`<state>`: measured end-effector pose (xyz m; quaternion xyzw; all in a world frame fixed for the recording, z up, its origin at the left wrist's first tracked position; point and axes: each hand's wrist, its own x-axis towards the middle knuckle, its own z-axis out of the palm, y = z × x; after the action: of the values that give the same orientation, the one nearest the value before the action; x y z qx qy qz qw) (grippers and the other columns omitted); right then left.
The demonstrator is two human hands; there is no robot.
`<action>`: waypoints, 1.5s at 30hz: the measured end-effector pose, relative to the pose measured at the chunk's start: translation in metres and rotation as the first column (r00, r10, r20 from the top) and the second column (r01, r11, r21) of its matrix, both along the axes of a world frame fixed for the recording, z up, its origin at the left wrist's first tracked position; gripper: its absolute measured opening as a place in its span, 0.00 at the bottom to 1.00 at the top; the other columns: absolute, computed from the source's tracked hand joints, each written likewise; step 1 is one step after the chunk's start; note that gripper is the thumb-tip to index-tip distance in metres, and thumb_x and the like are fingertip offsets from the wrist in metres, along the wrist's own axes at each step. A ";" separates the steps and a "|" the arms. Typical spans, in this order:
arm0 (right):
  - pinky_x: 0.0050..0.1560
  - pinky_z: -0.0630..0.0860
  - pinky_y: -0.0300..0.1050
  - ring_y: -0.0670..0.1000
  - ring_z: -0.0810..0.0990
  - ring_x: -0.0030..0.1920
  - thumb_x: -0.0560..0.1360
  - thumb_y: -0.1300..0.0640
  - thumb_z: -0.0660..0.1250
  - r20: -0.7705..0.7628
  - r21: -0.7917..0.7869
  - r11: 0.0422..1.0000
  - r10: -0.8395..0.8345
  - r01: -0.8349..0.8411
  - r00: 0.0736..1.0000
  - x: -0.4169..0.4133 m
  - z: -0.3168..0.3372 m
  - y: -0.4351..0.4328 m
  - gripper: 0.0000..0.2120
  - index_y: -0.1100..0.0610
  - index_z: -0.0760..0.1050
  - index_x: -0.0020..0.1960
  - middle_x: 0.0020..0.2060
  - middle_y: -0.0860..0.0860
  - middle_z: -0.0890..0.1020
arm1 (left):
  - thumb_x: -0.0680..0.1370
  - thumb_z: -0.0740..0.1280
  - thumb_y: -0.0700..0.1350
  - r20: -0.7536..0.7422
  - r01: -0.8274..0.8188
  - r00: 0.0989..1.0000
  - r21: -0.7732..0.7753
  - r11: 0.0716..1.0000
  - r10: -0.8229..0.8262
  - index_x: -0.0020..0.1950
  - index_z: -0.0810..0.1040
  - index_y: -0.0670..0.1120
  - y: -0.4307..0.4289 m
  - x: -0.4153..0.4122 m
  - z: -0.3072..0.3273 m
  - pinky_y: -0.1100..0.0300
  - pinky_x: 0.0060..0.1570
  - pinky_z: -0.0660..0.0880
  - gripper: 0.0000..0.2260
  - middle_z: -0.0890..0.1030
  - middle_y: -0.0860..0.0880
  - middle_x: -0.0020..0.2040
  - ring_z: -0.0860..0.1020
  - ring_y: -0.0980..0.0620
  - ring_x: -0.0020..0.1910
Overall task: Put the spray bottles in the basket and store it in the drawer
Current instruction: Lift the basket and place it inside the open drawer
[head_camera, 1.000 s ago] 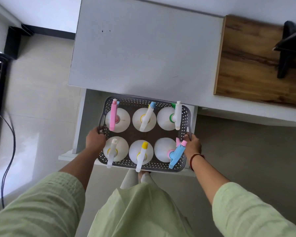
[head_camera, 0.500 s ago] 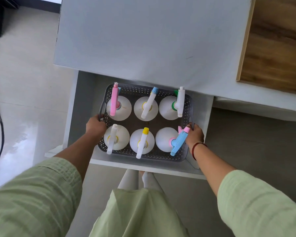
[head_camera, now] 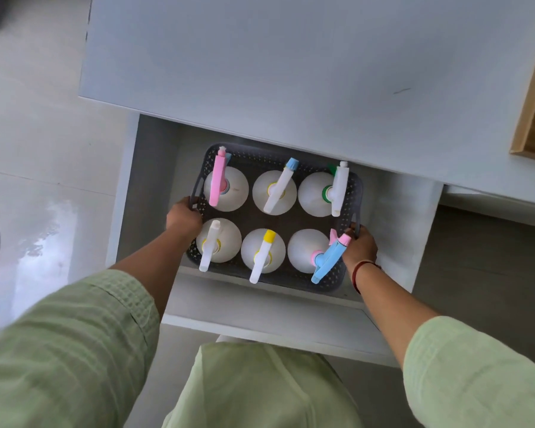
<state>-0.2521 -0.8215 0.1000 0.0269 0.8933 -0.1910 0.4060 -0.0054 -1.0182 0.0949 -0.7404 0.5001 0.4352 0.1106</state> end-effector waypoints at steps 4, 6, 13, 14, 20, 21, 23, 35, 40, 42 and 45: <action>0.62 0.76 0.52 0.62 0.78 0.60 0.81 0.59 0.57 -0.031 -0.005 1.000 0.006 -0.007 1.000 -0.003 -0.013 -0.002 0.14 0.64 0.74 0.62 0.59 0.61 0.80 | 0.76 0.57 0.35 0.006 0.007 1.000 0.004 1.000 -0.007 0.65 0.75 0.46 -0.002 -0.003 -0.014 0.52 0.57 0.73 0.19 0.79 0.38 0.60 0.77 0.37 0.59; 0.61 0.76 0.51 0.61 0.79 0.59 0.81 0.58 0.59 -0.024 0.014 1.000 0.028 -0.027 0.999 -0.005 -0.019 -0.005 0.14 0.64 0.75 0.61 0.58 0.61 0.80 | 0.77 0.56 0.35 0.012 0.008 1.000 0.012 1.000 -0.008 0.66 0.74 0.47 -0.005 -0.004 -0.019 0.52 0.57 0.74 0.20 0.79 0.39 0.61 0.77 0.37 0.59; 0.60 0.77 0.48 0.59 0.81 0.57 0.79 0.57 0.64 -0.018 0.065 0.993 0.096 -0.095 0.995 -0.010 -0.044 -0.005 0.13 0.62 0.76 0.60 0.57 0.58 0.82 | 0.77 0.55 0.36 0.023 0.016 1.000 0.021 1.000 -0.017 0.67 0.73 0.47 -0.001 -0.004 -0.037 0.49 0.62 0.74 0.20 0.78 0.39 0.62 0.76 0.38 0.60; 0.60 0.77 0.48 0.59 0.81 0.57 0.79 0.57 0.64 -0.024 0.067 0.993 0.097 -0.095 0.995 -0.011 -0.047 -0.005 0.13 0.62 0.76 0.60 0.57 0.58 0.82 | 0.77 0.55 0.36 0.024 0.017 1.000 0.023 1.000 -0.017 0.67 0.73 0.47 -0.001 -0.004 -0.040 0.50 0.62 0.73 0.20 0.78 0.39 0.62 0.75 0.38 0.60; 0.61 0.75 0.50 0.62 0.79 0.59 0.80 0.59 0.60 -0.057 0.039 0.998 0.060 -0.057 0.997 -0.012 -0.057 -0.006 0.14 0.64 0.75 0.61 0.58 0.61 0.81 | 0.78 0.55 0.37 0.014 -0.001 1.000 0.016 1.000 0.001 0.68 0.73 0.48 -0.003 -0.006 -0.053 0.47 0.62 0.74 0.20 0.78 0.40 0.62 0.76 0.38 0.60; 0.62 0.75 0.52 0.63 0.79 0.59 0.81 0.60 0.59 -0.061 0.042 0.998 0.059 -0.056 0.996 -0.012 -0.058 -0.007 0.14 0.65 0.75 0.62 0.59 0.62 0.80 | 0.78 0.55 0.37 0.015 -0.001 1.000 0.010 1.000 0.001 0.68 0.73 0.48 -0.003 -0.006 -0.054 0.47 0.62 0.74 0.20 0.78 0.40 0.62 0.76 0.38 0.60; 0.62 0.74 0.52 0.63 0.78 0.60 0.80 0.60 0.58 -0.059 0.051 0.997 0.058 -0.055 0.997 -0.012 -0.060 -0.008 0.14 0.64 0.75 0.62 0.59 0.62 0.80 | 0.78 0.55 0.37 0.020 0.009 1.000 -0.006 1.000 -0.008 0.68 0.73 0.48 -0.003 -0.005 -0.056 0.48 0.62 0.74 0.20 0.78 0.40 0.62 0.76 0.38 0.60; 0.65 0.72 0.50 0.60 0.76 0.63 0.78 0.59 0.62 0.029 0.086 0.995 0.040 -0.042 0.999 -0.007 -0.025 0.011 0.23 0.56 0.64 0.73 0.64 0.58 0.77 | 0.79 0.63 0.45 0.043 0.173 0.984 0.046 0.984 -0.175 0.72 0.64 0.43 0.011 0.005 -0.020 0.48 0.62 0.70 0.22 0.74 0.38 0.66 0.73 0.37 0.64; 0.63 0.71 0.46 0.58 0.76 0.63 0.79 0.59 0.62 0.027 0.069 0.994 0.078 -0.079 0.997 0.015 0.037 0.044 0.21 0.57 0.65 0.71 0.65 0.58 0.76 | 0.77 0.63 0.45 0.131 0.298 0.946 0.012 0.954 -0.297 0.72 0.63 0.41 0.044 0.011 0.046 0.44 0.66 0.66 0.24 0.67 0.36 0.69 0.66 0.35 0.67; 0.63 0.70 0.46 0.57 0.75 0.64 0.78 0.56 0.64 0.055 0.053 0.982 0.181 -0.184 0.982 0.019 0.059 0.056 0.20 0.56 0.68 0.69 0.66 0.57 0.75 | 0.77 0.63 0.46 0.138 0.437 0.892 -0.020 0.899 -0.431 0.71 0.64 0.42 0.063 0.015 0.073 0.43 0.64 0.66 0.23 0.67 0.38 0.69 0.66 0.36 0.68; 0.65 0.69 0.47 0.56 0.73 0.66 0.77 0.49 0.66 0.127 0.021 0.905 0.419 -0.425 0.899 0.021 0.088 0.070 0.23 0.56 0.68 0.69 0.67 0.56 0.73 | 0.78 0.63 0.51 0.148 0.564 0.821 -0.068 0.823 -0.551 0.70 0.64 0.43 0.094 0.026 0.104 0.44 0.67 0.64 0.24 0.67 0.40 0.69 0.66 0.39 0.68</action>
<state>-0.2309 -0.7519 0.1881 -0.1459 0.8563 -0.0751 0.4898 0.0211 -0.9246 0.1987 -0.5916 0.7101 0.3097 0.2232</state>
